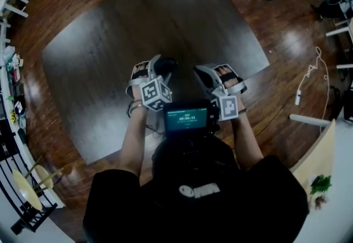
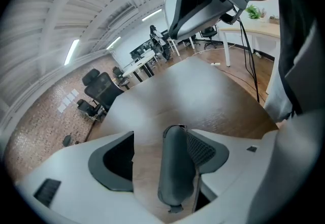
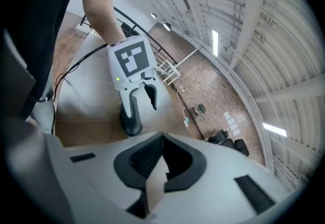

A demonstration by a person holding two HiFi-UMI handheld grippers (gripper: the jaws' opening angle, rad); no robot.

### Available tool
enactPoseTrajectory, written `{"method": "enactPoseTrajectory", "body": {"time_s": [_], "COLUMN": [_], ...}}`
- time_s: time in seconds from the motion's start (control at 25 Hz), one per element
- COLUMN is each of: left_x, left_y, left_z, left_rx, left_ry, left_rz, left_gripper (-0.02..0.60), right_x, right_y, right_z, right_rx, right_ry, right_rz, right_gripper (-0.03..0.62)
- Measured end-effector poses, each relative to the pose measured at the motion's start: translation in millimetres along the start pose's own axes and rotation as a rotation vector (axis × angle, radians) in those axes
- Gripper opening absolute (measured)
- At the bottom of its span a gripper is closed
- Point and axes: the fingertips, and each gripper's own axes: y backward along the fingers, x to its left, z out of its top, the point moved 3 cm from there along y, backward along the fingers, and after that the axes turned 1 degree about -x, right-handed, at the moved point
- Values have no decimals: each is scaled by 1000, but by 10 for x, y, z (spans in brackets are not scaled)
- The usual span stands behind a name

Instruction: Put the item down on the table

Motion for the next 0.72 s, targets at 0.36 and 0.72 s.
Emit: {"method": "enactPoseTrajectory", "body": {"time_s": [0.36,0.72], "left_x": [138,-535], "left_y": [1022,1410], "left_z": [374,451], "left_rx": [-22,53], "left_ry": [-37,-62], "left_rz": [241,305], "left_gripper": [0,0], "right_x": [-12,207], "right_y": [398,899], "right_z": [43,11], "right_rx": [-72,-141], "right_ry": [46,100], "right_rz": [-41,-52], "right_gripper": [5,5]}}
